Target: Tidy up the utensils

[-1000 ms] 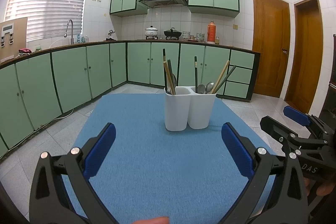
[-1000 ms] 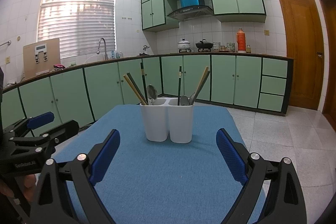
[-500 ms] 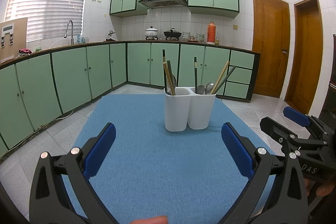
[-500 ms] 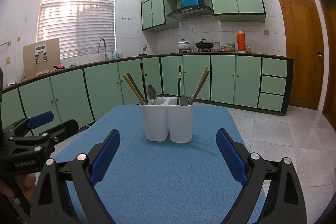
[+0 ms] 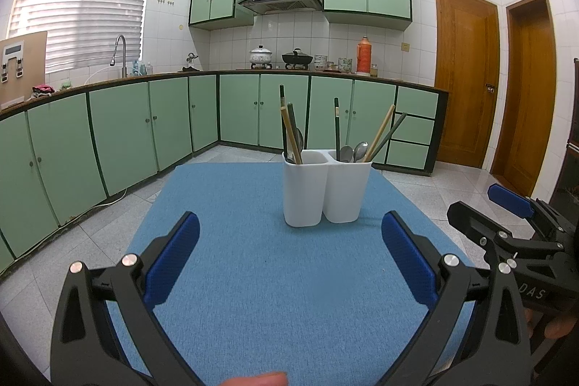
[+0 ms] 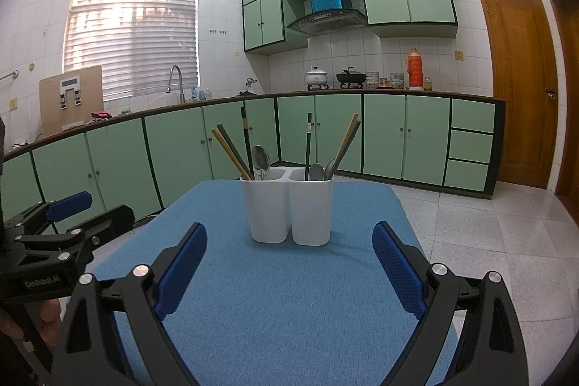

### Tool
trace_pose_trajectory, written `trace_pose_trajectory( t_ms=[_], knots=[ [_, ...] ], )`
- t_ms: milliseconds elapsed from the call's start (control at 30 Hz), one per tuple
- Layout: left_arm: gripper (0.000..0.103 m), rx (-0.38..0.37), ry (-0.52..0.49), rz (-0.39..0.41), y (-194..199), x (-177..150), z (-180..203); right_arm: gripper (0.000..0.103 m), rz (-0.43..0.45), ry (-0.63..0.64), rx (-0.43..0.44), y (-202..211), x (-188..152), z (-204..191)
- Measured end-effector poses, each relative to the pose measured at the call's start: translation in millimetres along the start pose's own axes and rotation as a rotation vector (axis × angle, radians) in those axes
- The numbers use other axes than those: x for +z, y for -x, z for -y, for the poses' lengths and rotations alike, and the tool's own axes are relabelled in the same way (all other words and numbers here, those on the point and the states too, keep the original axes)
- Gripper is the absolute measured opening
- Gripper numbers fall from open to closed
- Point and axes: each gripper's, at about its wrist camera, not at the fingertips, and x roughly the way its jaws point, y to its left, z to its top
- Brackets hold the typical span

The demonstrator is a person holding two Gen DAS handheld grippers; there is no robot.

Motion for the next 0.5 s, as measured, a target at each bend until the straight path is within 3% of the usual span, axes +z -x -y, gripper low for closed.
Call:
trace_pose_trajectory(
  t_ms=[500],
  knots=[
    [0.098, 0.001, -0.001, -0.002, 0.9, 4.2, -0.5, 0.091, -0.001, 0.000, 0.000, 0.0, -0.3, 0.3]
  ],
)
